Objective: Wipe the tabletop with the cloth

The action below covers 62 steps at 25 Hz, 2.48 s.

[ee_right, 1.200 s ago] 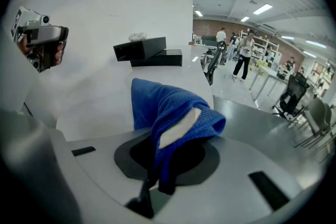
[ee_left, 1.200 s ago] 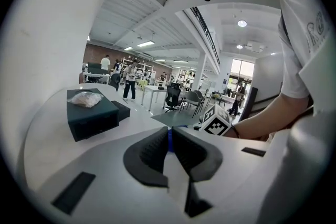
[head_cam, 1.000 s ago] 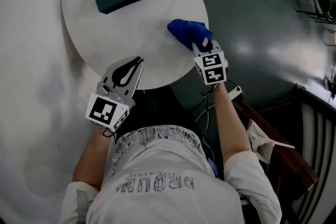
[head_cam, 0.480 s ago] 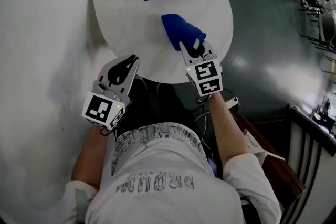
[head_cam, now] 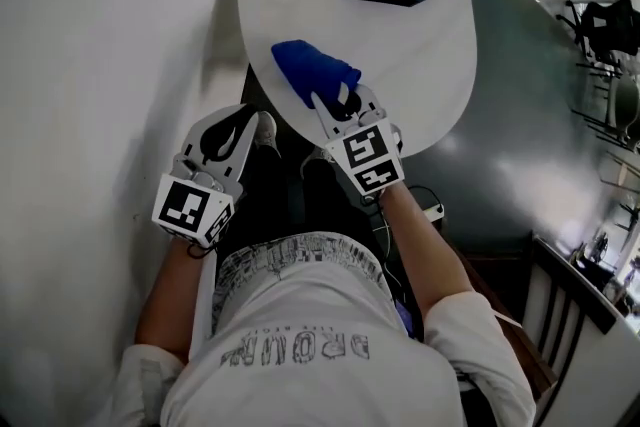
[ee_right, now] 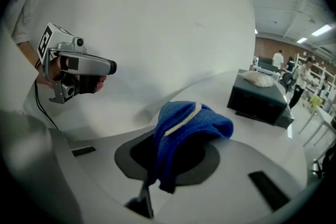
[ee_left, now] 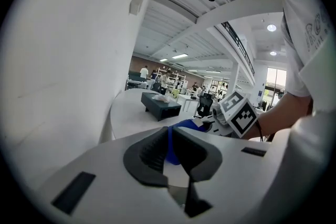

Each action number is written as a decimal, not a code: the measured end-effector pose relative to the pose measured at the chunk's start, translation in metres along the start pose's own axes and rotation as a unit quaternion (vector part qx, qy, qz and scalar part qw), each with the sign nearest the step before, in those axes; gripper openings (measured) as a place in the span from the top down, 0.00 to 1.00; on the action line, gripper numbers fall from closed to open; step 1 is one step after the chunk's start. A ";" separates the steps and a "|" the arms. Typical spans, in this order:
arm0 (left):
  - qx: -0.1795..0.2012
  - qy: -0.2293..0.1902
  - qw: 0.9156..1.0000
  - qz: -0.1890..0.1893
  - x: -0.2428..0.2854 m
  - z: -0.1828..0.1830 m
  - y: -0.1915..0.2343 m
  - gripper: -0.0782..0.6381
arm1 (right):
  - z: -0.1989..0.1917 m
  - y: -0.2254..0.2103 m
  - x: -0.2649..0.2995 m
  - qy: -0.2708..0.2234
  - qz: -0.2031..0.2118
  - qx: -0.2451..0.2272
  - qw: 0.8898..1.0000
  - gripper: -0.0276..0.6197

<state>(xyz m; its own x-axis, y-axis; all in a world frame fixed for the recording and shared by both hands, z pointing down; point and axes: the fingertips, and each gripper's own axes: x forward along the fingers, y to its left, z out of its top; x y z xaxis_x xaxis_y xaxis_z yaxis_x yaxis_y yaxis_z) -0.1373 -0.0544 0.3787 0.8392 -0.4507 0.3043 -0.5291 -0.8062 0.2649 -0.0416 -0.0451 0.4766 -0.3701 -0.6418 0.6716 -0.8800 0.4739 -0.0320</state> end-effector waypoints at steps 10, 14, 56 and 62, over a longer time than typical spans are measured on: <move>-0.022 -0.009 0.999 0.036 -0.035 -0.015 0.020 0.84 | -0.012 0.046 0.038 0.037 0.049 -0.029 0.998 0.85; -0.027 -0.009 0.999 0.042 -0.041 -0.020 0.022 0.84 | -0.037 0.054 0.055 0.066 0.060 -0.034 0.995 0.85; 0.076 0.071 0.980 -0.170 0.130 -0.016 -0.170 0.84 | -0.199 -0.098 -0.101 0.050 -0.081 0.168 0.981 0.85; 0.088 0.078 0.973 -0.198 0.150 -0.016 -0.200 0.84 | -0.224 -0.128 -0.133 0.038 -0.125 0.191 0.973 0.85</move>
<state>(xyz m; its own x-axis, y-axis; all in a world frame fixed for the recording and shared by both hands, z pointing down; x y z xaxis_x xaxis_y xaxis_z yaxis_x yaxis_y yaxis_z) 0.0923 0.0455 0.3864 0.9362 -0.0387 0.3494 -0.1271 -0.9640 0.2337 0.1868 0.1149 0.5567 -0.1192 -0.6556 0.7457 -0.9916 0.0404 -0.1229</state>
